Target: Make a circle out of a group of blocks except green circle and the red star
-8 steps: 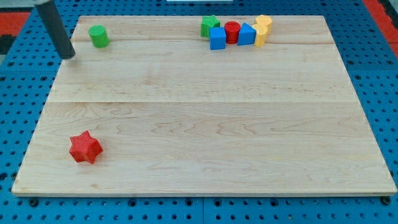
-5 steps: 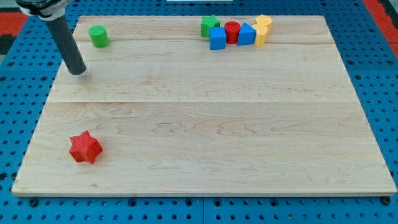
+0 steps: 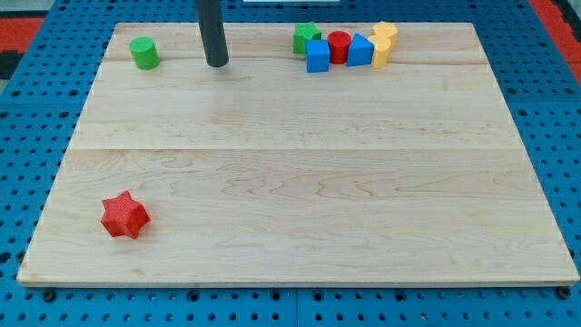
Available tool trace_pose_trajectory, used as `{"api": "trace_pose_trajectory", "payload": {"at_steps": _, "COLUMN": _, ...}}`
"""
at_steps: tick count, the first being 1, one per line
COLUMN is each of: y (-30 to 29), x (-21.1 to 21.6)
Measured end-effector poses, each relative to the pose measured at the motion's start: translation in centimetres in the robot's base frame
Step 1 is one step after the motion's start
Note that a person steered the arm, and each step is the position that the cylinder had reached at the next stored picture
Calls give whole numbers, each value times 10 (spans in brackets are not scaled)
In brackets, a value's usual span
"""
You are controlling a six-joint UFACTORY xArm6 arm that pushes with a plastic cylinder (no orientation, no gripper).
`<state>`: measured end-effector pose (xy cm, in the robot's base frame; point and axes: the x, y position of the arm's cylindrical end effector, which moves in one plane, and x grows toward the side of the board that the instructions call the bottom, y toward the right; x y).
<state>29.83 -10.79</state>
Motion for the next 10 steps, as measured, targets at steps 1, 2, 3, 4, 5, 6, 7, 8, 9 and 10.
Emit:
{"api": "trace_pose_trajectory", "payload": {"at_steps": 1, "y": 36, "x": 60}}
{"api": "trace_pose_trajectory", "payload": {"at_steps": 2, "y": 36, "x": -10}}
{"api": "trace_pose_trajectory", "payload": {"at_steps": 3, "y": 78, "x": -73}}
{"api": "trace_pose_trajectory", "payload": {"at_steps": 4, "y": 112, "x": -105}}
{"api": "trace_pose_trajectory", "payload": {"at_steps": 5, "y": 158, "x": -92}}
{"api": "trace_pose_trajectory", "payload": {"at_steps": 6, "y": 204, "x": -27}}
{"api": "trace_pose_trajectory", "payload": {"at_steps": 7, "y": 187, "x": 4}}
{"api": "trace_pose_trajectory", "payload": {"at_steps": 8, "y": 160, "x": 18}}
{"api": "trace_pose_trajectory", "payload": {"at_steps": 9, "y": 230, "x": 38}}
{"api": "trace_pose_trajectory", "payload": {"at_steps": 10, "y": 254, "x": 30}}
